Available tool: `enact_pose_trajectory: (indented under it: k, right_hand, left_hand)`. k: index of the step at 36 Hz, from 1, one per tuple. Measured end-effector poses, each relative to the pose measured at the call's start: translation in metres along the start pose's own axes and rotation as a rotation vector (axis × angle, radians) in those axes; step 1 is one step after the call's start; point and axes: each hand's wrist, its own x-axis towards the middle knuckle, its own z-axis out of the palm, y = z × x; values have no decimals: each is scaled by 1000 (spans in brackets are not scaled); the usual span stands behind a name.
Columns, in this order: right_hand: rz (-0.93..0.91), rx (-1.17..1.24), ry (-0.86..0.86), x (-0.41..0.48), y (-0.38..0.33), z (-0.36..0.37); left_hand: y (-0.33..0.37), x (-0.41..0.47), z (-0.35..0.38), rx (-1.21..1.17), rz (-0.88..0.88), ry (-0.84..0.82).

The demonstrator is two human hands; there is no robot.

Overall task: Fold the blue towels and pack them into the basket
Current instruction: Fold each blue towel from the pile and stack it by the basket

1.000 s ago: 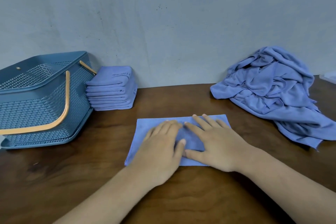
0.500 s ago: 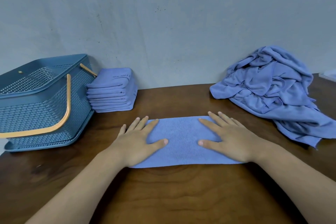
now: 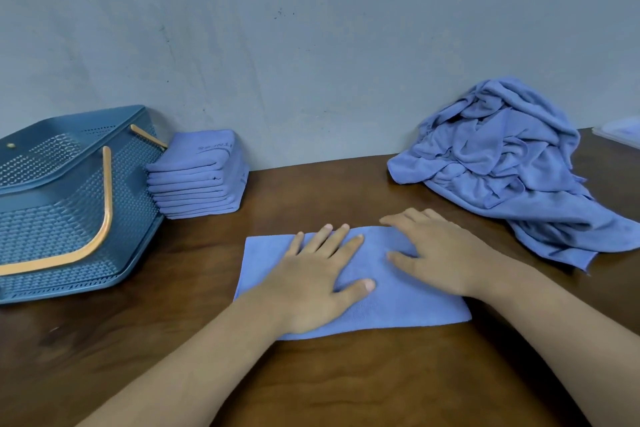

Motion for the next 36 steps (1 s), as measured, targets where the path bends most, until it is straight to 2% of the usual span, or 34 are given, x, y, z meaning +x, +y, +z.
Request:
enact_pose_trajectory:
  k: [6,14,17,22,24,26,28,30,33,36]
  right_hand:
    - [92,-84,-8,5,-10,-6]
    - [186,28,12,12,-17,-5]
    - [230,202,34,14,-12,-11]
    - [215,573,190,8,7,-15]
    - [208,676,174,4,12,-17]
    - [212,752,75,1,15,-18]
    - [199,769,-39,1,16,-17]
    - [182,798,-82,0,14,-14]
    - [156,756,-60,-2,10,-8]
    - [110,580,24,-1,6,1]
  left_hand:
    - [9,-11,1,1,6,3]
    - [7,-9,4,-19,5,19]
    - [6,-9,5,-46,-5,39]
    - [2,-4,5,-80,-71,73]
    - [1,-2,4,-83,-91,76]
    - [1,-2,4,-85,-96,71]
    - [1,-2,3,-87,-95,66]
    - [1,-2,3,-87,-97,69]
    - [1,-2,4,-88,-93,78]
    - [0,-2,4,-88,-91,79]
